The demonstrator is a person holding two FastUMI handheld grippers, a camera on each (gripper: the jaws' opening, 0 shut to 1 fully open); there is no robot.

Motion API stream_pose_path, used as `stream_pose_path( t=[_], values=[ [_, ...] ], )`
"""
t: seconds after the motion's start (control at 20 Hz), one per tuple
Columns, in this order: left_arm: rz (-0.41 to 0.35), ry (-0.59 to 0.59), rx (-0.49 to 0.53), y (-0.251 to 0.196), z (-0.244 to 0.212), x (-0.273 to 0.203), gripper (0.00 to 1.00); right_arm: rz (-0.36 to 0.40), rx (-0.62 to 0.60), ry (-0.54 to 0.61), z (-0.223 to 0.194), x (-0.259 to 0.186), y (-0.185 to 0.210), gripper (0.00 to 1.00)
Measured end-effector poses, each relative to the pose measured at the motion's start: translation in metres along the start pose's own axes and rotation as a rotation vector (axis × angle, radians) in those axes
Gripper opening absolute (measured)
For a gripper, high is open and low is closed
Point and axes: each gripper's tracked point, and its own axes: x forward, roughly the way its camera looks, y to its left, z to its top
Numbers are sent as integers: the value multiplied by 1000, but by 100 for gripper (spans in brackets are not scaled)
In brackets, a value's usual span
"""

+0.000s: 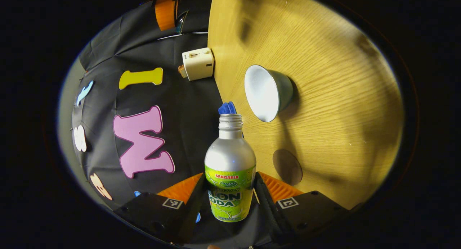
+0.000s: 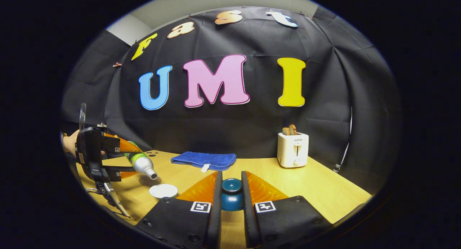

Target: Open the teacup lid with one hand, grasp the water bottle and pour water into the teacup with the other hand; after pouring, place the water bottle on the coaster and then close the teacup lid.

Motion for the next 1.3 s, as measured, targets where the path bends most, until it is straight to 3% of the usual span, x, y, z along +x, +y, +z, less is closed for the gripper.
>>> stream_pose_path(
  t=[0.3,0.7,1.3],
  values=[
    [-19,23,32,-2,-6,2,80,2,2,2,-1,0,0,30],
    [19,39,119,12,-10,2,80,0,6,5,-2,0,-2,30],
    [69,26,346,40,-10,3,81,0,14,-11,4,-3,-4,29]
  ],
)
